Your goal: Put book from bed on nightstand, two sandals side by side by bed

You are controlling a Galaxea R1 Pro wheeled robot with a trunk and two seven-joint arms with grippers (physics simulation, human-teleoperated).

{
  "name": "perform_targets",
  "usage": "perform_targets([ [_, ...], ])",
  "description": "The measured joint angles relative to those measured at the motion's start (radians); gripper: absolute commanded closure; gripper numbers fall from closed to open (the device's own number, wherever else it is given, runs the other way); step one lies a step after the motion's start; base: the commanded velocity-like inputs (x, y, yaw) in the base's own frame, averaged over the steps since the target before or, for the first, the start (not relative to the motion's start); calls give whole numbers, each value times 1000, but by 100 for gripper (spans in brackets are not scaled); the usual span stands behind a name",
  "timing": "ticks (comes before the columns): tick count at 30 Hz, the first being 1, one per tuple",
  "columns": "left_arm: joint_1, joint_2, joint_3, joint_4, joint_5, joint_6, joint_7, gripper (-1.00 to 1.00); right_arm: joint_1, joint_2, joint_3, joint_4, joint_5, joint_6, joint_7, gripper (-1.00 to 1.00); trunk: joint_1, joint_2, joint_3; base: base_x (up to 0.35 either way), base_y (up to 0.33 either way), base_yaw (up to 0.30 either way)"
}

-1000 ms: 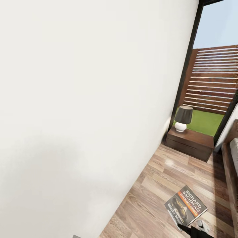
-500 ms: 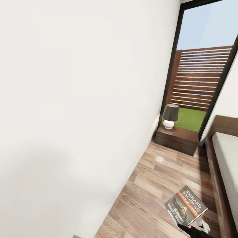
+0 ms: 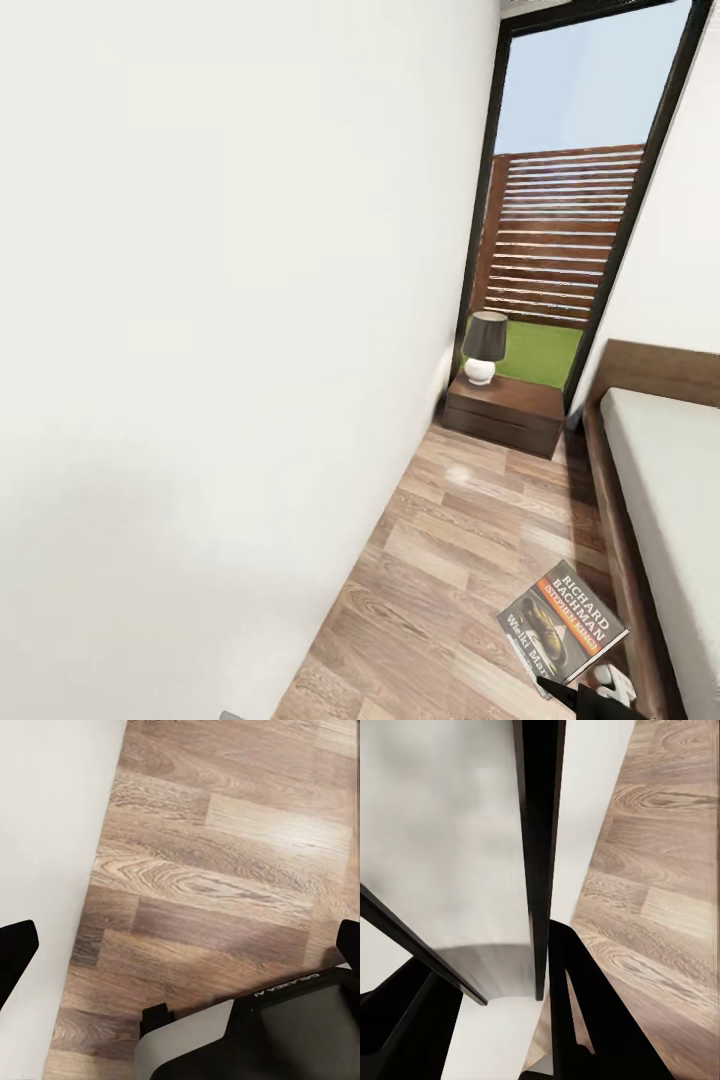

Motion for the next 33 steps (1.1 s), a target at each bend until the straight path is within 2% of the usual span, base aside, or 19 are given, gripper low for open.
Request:
perform_targets([
  [7,0,0,0,0,0,0,0,-100,0,0,0,0,0,0,0,100,0,0,0,22,0,-197],
  [16,0,0,0,0,0,0,0,-100,0,0,0,0,0,0,0,100,0,0,0,171,-49,-198],
  [33,0,0,0,1,-1,0,0,-100,0,0,0,0,0,0,0,100,0,0,0,8,-3,-198],
])
